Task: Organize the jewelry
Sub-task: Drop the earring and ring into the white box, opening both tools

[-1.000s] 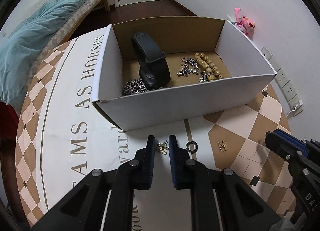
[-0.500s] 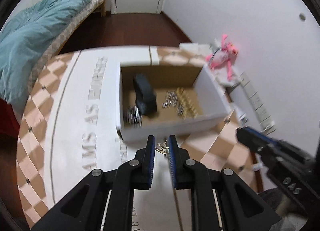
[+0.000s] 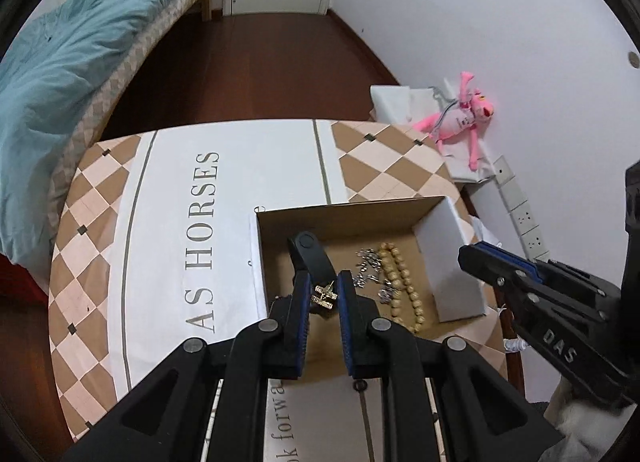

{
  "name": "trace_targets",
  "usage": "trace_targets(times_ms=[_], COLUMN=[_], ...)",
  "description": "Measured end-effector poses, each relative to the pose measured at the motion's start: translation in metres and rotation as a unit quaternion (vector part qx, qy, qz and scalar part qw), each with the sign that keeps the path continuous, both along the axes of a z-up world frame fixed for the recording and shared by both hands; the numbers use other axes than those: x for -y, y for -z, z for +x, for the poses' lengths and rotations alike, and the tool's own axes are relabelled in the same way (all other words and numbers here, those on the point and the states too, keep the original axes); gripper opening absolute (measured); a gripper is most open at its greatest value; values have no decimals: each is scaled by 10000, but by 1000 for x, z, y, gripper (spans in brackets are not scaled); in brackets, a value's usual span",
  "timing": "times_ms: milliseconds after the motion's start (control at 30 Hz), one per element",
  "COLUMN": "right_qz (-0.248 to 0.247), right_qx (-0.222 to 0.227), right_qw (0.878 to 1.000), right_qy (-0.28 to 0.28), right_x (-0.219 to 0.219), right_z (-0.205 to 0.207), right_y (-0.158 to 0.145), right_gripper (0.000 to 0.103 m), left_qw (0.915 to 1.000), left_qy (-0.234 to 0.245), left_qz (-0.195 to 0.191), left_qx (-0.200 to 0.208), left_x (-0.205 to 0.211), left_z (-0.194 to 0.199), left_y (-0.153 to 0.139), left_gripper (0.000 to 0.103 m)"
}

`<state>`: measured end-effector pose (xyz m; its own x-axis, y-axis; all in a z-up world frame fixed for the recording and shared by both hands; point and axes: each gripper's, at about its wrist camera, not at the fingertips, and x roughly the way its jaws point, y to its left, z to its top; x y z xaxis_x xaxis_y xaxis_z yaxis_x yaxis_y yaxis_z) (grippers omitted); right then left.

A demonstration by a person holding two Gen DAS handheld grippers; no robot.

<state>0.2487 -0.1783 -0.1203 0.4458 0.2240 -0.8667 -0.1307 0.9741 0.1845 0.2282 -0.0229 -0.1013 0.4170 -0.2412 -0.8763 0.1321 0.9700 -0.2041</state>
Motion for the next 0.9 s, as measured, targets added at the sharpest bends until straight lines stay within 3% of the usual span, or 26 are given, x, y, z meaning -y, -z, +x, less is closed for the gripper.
trace_targets(times_ms=[233,367,467,633,667,733,800,900], right_qz=[-306,-409,-416,-565,-650,-795,-961,-1139], right_qx=[-424,-388,-388,-366,-348,-318,-286,-234], right_qw=[9986,9984,9984,9977,9973,9963,9950,9932], right_qy=[-42,-25,-27,-22,-9,18,50,97], right_x=[1,2,3,0,0,-1,-2,-2], right_z=[32,37,37,34,33,31,28,21], right_y=[13,7,4,2,2,2,2,2], right_gripper=[14,15,22,23,27,50,93,96], left_qw=[9985,9974,9961,9941,9935,9925,9915,9901], left_qy=[-351,-514,-630,-739,-774,-825,-867,-882], left_qz=[280,480,613,786,825,894,967,1083], left_qx=[-314,-181,-96,-115,-99,-94,-14,167], left_x=[-6,-11,-17,-22,-23,-24,-25,-22], left_z=[16,18,18,19,18,16,13,6], left_y=[5,-1,-5,-4,-4,-3,-3,-5], left_gripper=[17,74,78,93,93,93,100,103])
